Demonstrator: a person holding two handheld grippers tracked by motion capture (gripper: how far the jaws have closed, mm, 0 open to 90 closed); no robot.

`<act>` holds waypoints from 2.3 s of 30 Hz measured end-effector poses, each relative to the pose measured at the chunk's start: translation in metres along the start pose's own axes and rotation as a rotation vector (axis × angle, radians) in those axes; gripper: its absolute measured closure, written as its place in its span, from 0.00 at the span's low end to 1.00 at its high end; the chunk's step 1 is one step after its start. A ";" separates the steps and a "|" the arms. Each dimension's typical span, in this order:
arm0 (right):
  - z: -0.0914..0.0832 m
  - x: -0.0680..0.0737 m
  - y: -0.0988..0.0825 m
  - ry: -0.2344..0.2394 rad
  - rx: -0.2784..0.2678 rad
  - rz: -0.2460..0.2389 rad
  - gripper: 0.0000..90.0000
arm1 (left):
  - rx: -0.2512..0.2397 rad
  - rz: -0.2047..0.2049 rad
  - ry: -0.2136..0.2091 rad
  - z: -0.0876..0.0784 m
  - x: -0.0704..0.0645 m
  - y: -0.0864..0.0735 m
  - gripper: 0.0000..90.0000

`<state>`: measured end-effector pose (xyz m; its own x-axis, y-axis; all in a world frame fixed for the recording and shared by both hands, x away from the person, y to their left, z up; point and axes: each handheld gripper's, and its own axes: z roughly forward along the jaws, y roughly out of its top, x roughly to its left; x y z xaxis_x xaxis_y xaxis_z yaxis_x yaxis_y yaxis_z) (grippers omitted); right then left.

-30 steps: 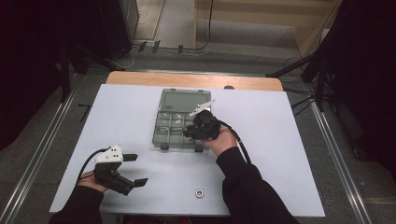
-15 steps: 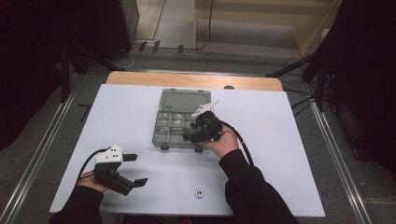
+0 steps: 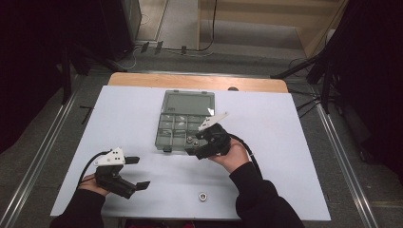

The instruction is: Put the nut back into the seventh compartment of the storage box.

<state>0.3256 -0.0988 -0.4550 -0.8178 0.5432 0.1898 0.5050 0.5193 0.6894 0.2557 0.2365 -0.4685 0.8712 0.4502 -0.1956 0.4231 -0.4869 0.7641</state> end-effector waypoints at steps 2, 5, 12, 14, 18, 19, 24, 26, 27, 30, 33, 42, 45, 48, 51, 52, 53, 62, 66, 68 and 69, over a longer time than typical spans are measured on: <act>-0.003 0.001 -0.003 0.008 -0.006 -0.001 0.30 | 0.000 -0.002 0.001 0.000 0.000 0.000 0.02; -0.007 0.005 -0.009 0.024 -0.021 0.007 0.29 | 0.004 -0.003 0.003 0.000 0.001 0.000 0.02; -0.016 0.011 -0.020 0.060 -0.060 0.015 0.29 | 0.005 -0.002 0.002 0.000 0.001 0.000 0.02; -0.018 0.012 -0.023 0.071 -0.065 0.013 0.29 | 0.006 -0.001 0.001 0.001 0.001 0.000 0.02; -0.022 0.017 -0.029 0.093 -0.067 0.005 0.29 | 0.003 0.000 -0.002 0.001 0.000 0.000 0.02; -0.024 0.019 -0.030 0.095 -0.066 0.004 0.29 | 0.002 -0.002 0.000 0.000 0.000 0.000 0.02; -0.031 0.027 -0.038 0.086 -0.065 -0.030 0.28 | -0.001 -0.001 -0.003 0.001 -0.001 0.001 0.03; -0.034 0.030 -0.042 0.092 -0.063 -0.043 0.28 | -0.001 -0.002 -0.004 0.001 -0.001 0.001 0.02; -0.034 0.031 -0.043 0.093 -0.064 -0.049 0.28 | -0.001 -0.002 -0.004 0.001 -0.001 0.001 0.02; -0.036 0.033 -0.049 0.086 -0.058 -0.051 0.28 | 0.000 0.000 -0.003 0.001 -0.001 0.001 0.02; -0.038 0.034 -0.053 0.099 -0.054 -0.045 0.26 | 0.002 -0.001 -0.003 0.001 -0.001 0.001 0.03; -0.042 0.038 -0.066 0.115 -0.043 -0.050 0.25 | 0.002 -0.001 0.000 0.001 -0.001 0.001 0.02; -0.044 0.039 -0.068 0.119 -0.045 -0.048 0.25 | 0.006 0.001 -0.002 0.002 -0.001 0.001 0.03; -0.046 0.040 -0.072 0.122 -0.048 -0.045 0.24 | 0.008 -0.001 -0.002 0.001 -0.001 0.001 0.03; -0.046 0.042 -0.077 0.123 -0.044 -0.047 0.24 | 0.007 0.000 -0.003 0.002 -0.001 0.001 0.02; -0.047 0.043 -0.079 0.120 -0.043 -0.045 0.23 | 0.005 0.001 -0.003 0.002 -0.001 0.001 0.02; -0.046 0.043 -0.080 0.121 -0.041 -0.049 0.22 | 0.005 0.000 -0.003 0.002 -0.001 0.001 0.02; -0.047 0.048 -0.087 0.131 -0.015 -0.052 0.22 | 0.003 0.000 -0.006 0.001 -0.002 0.001 0.02; -0.046 0.050 -0.087 0.130 -0.015 -0.029 0.22 | -0.003 0.000 -0.003 0.001 -0.001 0.001 0.02; -0.044 0.051 -0.087 0.135 -0.001 -0.036 0.22 | -0.002 0.001 -0.004 0.001 -0.001 0.001 0.03; -0.044 0.051 -0.087 0.133 0.003 -0.039 0.22 | -0.002 0.000 -0.004 0.001 -0.001 0.001 0.02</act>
<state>0.2276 -0.1453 -0.4749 -0.8662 0.4305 0.2537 0.4725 0.5408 0.6959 0.2551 0.2350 -0.4683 0.8724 0.4470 -0.1980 0.4226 -0.4858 0.7651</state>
